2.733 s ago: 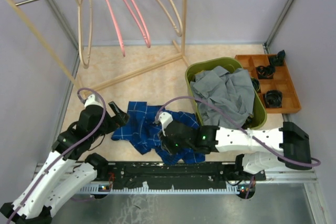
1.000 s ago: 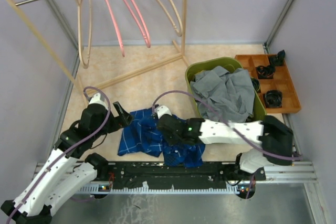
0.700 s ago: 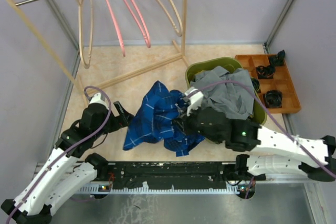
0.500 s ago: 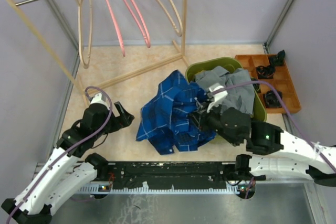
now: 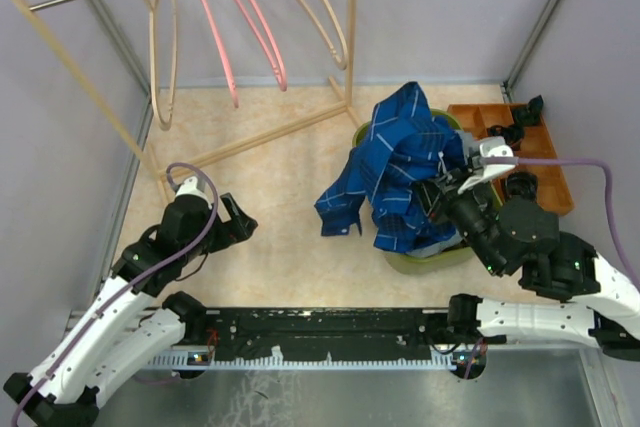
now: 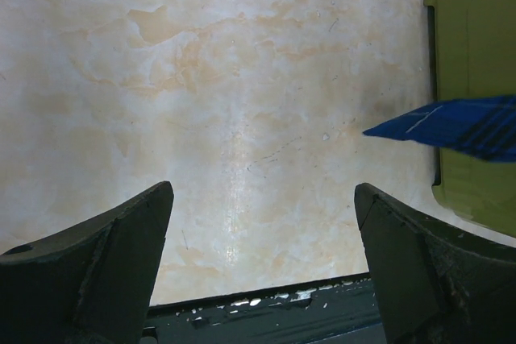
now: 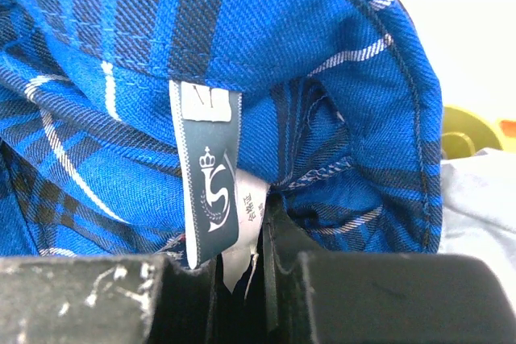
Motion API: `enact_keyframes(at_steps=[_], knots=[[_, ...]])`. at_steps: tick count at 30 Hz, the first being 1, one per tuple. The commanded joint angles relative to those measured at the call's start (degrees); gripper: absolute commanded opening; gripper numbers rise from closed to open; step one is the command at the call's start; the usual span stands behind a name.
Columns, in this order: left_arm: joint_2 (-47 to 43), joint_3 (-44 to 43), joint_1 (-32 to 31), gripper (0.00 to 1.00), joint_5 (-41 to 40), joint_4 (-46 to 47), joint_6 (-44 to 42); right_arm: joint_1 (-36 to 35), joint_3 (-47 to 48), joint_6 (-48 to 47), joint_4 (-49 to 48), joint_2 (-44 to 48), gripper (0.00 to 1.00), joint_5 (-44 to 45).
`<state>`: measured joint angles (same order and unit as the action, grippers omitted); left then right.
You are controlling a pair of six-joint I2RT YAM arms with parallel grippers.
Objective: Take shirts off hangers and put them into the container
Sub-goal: Place the shirt in the bin.
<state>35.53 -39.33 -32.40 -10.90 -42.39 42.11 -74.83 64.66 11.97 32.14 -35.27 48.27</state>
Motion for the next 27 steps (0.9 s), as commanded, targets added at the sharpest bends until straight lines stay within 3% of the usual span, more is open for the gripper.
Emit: enact_keyframes(at_steps=[1,6,11,14,18,21,24,27], knots=[[-0.1,0.1,0.2,0.99,0.3,0.9,-1.0,0.1,7.7,-6.3,-4.0,-2.3,0.0,7.6],[0.0,0.2,0.2,0.99,0.6,1.1,-1.0,0.1,10.4,-8.1,4.7,-5.2,0.02,19.4],[1.2,0.6,0.2,0.99,2.0,2.9,-0.9,2.3,0.3,-7.2,5.3,-4.8,0.03,18.5],[2.5,-0.1,0.2,0.99,2.5,3.1,-1.1,12.4,-3.8,-4.4,6.1,-7.2,0.03,3.5],[3.0,-1.2,0.2,0.99,3.4,2.3,-1.2,37.0,-10.3,0.8,3.5,-11.4,0.02,-18.6],[1.8,-1.0,0.2,0.99,3.8,1.6,-1.2,50.4,-15.8,4.4,1.4,-14.8,0.02,-33.8],[-0.2,-0.2,0.2,0.99,3.6,1.2,-0.4,53.0,-21.2,8.6,0.4,-19.6,0.03,-39.4],[-1.2,0.4,0.2,0.99,3.7,1.4,-0.4,53.0,-25.3,14.0,1.5,-25.5,0.1,-34.8]])
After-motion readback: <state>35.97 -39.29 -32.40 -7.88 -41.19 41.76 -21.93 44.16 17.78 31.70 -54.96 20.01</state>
